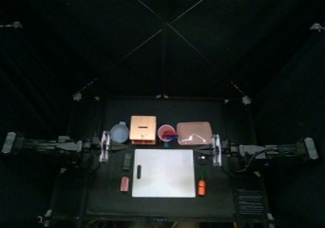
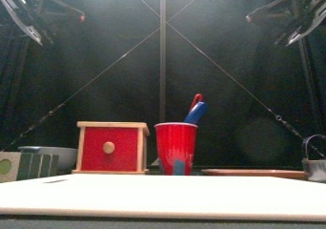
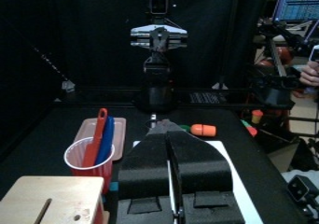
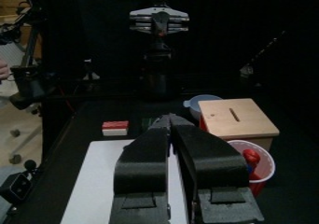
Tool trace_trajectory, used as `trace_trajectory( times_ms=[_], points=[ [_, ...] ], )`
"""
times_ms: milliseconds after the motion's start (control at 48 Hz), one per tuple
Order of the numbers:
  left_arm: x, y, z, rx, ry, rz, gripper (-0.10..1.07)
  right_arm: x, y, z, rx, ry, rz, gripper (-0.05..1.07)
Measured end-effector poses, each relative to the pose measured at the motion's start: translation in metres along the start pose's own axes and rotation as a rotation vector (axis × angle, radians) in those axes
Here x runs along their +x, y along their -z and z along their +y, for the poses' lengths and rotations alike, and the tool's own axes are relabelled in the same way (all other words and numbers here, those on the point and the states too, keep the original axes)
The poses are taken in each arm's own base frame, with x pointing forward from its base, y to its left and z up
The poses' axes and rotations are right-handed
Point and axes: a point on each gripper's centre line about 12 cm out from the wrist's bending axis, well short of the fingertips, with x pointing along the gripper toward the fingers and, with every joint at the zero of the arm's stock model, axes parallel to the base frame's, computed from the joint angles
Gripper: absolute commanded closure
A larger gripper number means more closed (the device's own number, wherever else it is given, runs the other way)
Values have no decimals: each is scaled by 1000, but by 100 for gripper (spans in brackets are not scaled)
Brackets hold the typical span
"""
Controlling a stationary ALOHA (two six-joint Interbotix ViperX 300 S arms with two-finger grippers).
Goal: Place pizza cutter on plate
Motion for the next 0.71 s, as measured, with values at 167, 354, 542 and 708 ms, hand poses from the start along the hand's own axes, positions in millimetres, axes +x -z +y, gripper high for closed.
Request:
trace_trajectory(
  times_ms=[167, 354, 542, 708],
  points=[
    [6, 16, 0, -3, -2, 55, 100, 7, 9, -4, 34, 23, 46, 100],
    [16, 32, 1, -10, -5, 120, 95, 34, 20, -13, 68, 65, 180, 98],
    [28, 49, 1, -19, -8, 166, 91, 66, 30, -22, 75, 96, 382, 97],
    [35, 59, 1, -19, -9, 187, 87, 89, 36, -30, 61, 114, 545, 88]
  ],
)
